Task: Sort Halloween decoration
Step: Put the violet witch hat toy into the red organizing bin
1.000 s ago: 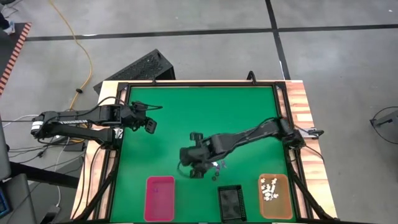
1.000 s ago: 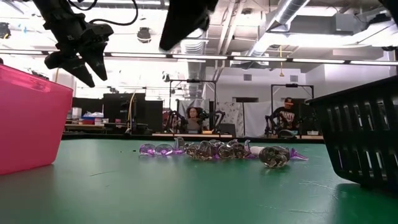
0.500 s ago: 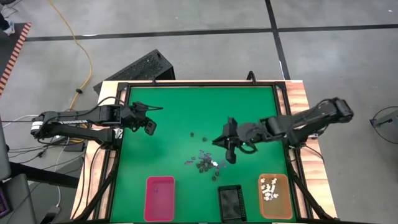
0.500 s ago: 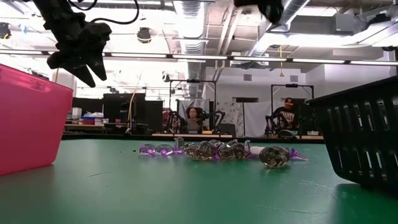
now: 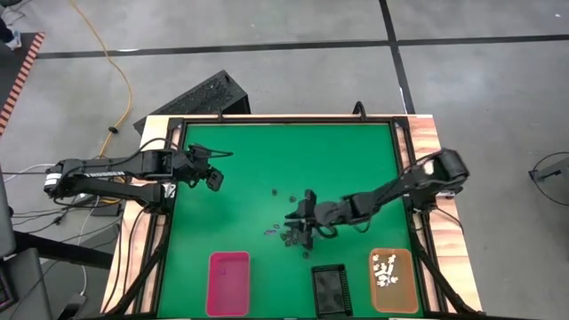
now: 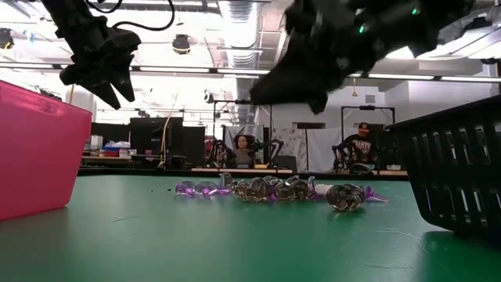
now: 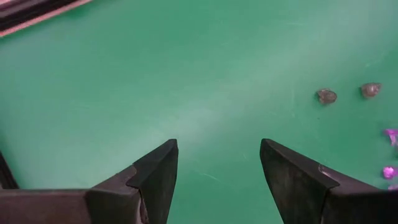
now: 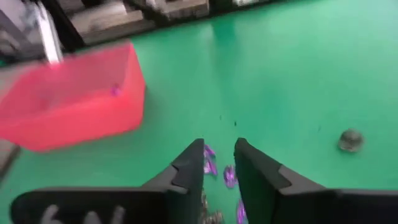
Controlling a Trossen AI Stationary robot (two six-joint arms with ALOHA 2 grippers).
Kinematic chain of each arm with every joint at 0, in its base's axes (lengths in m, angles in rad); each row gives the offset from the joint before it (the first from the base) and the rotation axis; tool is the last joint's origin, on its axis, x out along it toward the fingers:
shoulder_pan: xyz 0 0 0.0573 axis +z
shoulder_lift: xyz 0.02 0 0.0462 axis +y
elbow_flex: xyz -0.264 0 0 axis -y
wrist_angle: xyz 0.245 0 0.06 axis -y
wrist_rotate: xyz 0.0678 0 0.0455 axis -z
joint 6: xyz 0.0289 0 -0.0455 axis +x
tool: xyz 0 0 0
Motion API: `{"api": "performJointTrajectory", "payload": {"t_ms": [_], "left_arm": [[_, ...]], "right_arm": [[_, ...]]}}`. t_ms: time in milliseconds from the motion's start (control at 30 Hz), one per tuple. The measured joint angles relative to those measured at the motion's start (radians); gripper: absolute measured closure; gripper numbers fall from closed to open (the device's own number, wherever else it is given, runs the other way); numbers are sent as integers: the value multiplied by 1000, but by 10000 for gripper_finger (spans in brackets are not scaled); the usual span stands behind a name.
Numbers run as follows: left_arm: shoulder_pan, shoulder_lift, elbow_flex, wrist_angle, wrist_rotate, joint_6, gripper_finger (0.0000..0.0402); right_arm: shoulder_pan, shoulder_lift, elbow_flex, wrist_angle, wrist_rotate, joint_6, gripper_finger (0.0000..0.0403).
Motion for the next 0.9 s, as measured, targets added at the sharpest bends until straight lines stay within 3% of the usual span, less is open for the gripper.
{"api": "performJointTrajectory", "payload": {"t_ms": [333, 900], "left_arm": [[0, 0, 0, 0, -17, -2, 183], [0, 1, 0, 2, -61, -6, 183]], "right_arm": [[-5, 205, 187, -87, -12, -75, 184], [-54, 256, 207, -146, -41, -80, 193]]}}
